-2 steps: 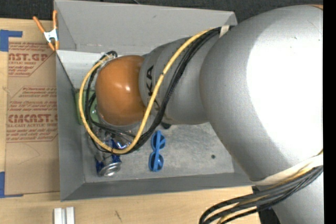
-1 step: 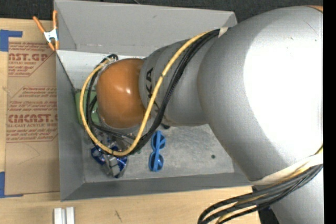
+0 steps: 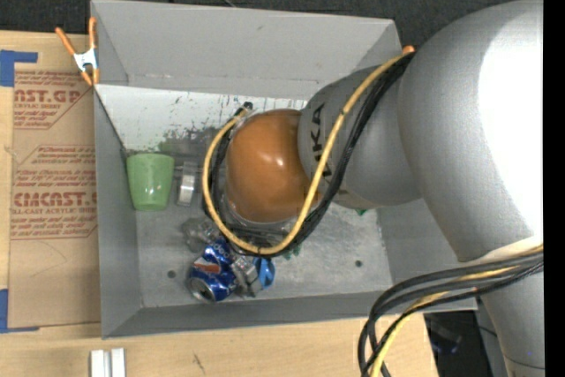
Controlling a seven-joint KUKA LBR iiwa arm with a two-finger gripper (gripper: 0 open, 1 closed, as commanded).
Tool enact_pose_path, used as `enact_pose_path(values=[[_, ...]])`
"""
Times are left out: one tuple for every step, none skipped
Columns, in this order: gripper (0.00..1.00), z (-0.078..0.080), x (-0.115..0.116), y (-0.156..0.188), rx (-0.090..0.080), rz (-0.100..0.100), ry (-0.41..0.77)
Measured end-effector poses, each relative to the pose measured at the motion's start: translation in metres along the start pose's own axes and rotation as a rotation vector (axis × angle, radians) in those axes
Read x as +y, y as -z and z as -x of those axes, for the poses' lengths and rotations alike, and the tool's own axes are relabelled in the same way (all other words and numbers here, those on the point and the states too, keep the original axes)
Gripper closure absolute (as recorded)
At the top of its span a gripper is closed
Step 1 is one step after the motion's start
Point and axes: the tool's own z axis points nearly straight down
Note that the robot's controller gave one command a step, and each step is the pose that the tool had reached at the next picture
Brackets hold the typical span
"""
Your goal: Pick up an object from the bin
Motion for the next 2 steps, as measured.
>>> enact_pose_path(values=[[1.0, 0.001, 0.002, 0.0, -0.002, 0.002, 0.001], [1.0, -0.029, -0.012, 0.147, -0.01, -0.003, -0.014]])
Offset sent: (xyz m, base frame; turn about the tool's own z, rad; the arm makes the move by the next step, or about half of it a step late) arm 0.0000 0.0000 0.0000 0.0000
